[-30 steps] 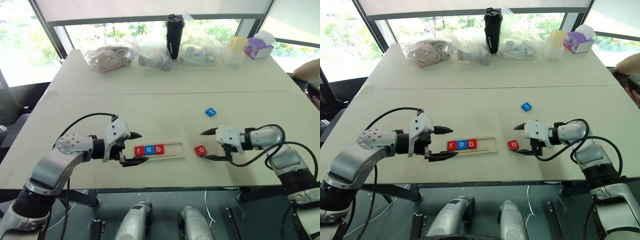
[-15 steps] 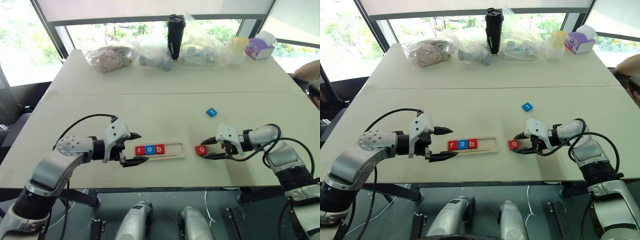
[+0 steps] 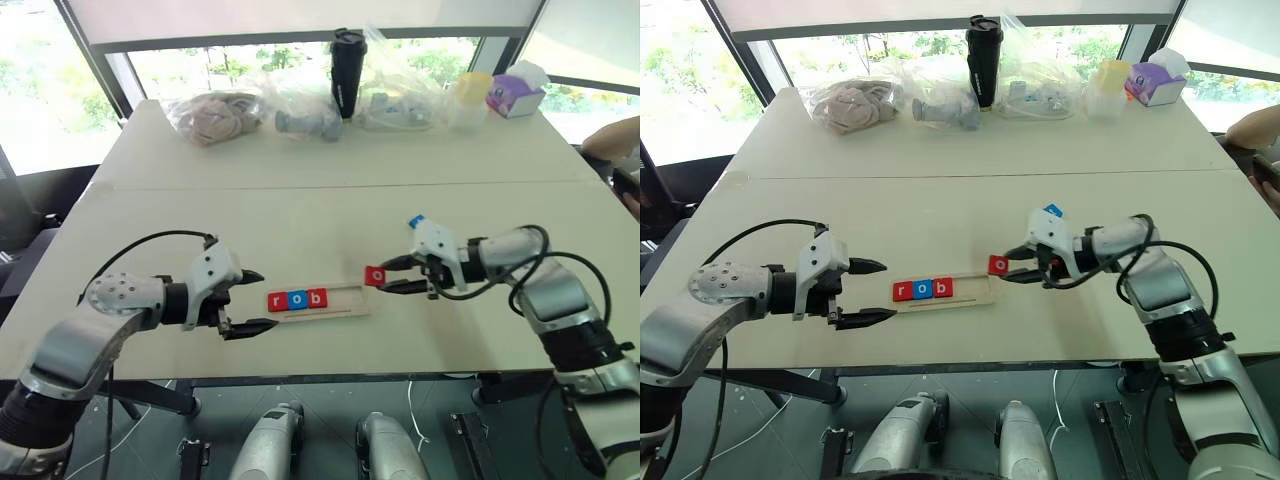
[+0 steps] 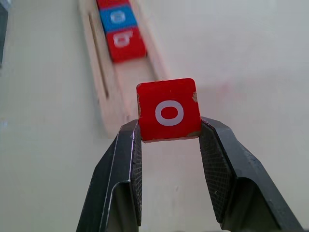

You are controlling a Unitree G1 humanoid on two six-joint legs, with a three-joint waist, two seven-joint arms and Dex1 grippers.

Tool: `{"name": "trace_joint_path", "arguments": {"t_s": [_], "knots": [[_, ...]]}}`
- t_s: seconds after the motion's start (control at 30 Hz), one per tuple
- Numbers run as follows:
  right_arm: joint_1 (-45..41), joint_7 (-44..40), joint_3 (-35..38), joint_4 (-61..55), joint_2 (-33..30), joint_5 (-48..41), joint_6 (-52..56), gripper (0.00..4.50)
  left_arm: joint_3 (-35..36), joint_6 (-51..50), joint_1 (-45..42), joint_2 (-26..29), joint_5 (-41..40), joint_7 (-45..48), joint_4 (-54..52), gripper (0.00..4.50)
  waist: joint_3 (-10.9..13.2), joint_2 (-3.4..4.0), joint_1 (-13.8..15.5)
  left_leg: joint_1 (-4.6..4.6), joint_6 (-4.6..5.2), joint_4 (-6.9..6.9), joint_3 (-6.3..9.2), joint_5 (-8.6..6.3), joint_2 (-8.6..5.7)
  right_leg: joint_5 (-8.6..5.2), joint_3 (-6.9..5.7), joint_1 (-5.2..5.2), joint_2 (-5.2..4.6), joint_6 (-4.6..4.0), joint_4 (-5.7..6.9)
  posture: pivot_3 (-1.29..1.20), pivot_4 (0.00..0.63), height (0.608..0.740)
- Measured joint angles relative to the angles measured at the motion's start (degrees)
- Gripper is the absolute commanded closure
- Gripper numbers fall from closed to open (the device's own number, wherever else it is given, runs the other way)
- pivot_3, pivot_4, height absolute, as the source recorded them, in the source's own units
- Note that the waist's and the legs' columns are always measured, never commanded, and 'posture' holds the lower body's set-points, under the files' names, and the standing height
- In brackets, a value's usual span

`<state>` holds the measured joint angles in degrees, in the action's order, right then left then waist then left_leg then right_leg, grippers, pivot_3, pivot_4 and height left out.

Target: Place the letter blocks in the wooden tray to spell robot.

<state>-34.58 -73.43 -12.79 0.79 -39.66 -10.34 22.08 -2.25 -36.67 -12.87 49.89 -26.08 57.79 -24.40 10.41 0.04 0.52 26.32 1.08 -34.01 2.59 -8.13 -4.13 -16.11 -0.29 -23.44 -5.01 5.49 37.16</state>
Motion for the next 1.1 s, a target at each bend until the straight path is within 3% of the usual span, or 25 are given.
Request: {"name": "trace_joint_path", "arguments": {"t_s": [0.27, 0.8, 1.03, 1.1], "knots": [[-4.4, -0.2, -9.0, 6.0, 5.5, 4.8, -3.7, 3.37, 0.3, -0.1, 0.5, 0.5, -0.3, -0.2, -1.2, 0.0, 0.0, 0.0, 0.1, 0.0, 0.0, -0.03, -0.02, 0.0, -0.03, 0.02, 0.0, -0.05, -0.01, 0.0, -0.04, 0.0, 0.15, 0.74], [-6.0, -2.3, -10.3, 12.0, 7.1, 7.2, -7.5, 3.37, 0.3, -0.4, 1.9, -0.6, -0.6, -2.8, -2.0, 0.0, 0.0, 0.0, 0.1, -0.01, -0.01, 0.03, -0.02, 0.01, -0.02, 0.03, 0.0, -0.04, 0.02, 0.03, 0.09, 0.0, 0.15, 0.74], [-6.0, -2.3, -10.4, 12.5, 7.3, 7.8, -7.5, 0.01, 0.3, -0.4, 1.9, -0.8, -0.6, -3.0, -2.0, 0.0, 0.0, 0.0, 0.0, -0.01, -0.01, 0.04, -0.02, 0.01, -0.02, 0.03, 0.0, -0.04, 0.03, 0.03, 0.09, 0.0, 0.15, 0.74], [-6.0, -2.1, -10.3, 12.5, 7.3, 7.8, -7.5, 0.01, 0.3, -0.4, 1.9, -1.0, -0.6, -3.1, -2.0, 0.0, 0.0, 0.0, 0.0, -0.01, -0.01, 0.03, -0.02, 0.01, -0.02, 0.03, 0.0, -0.04, 0.03, 0.03, 0.09, 0.0, 0.15, 0.74]]}}
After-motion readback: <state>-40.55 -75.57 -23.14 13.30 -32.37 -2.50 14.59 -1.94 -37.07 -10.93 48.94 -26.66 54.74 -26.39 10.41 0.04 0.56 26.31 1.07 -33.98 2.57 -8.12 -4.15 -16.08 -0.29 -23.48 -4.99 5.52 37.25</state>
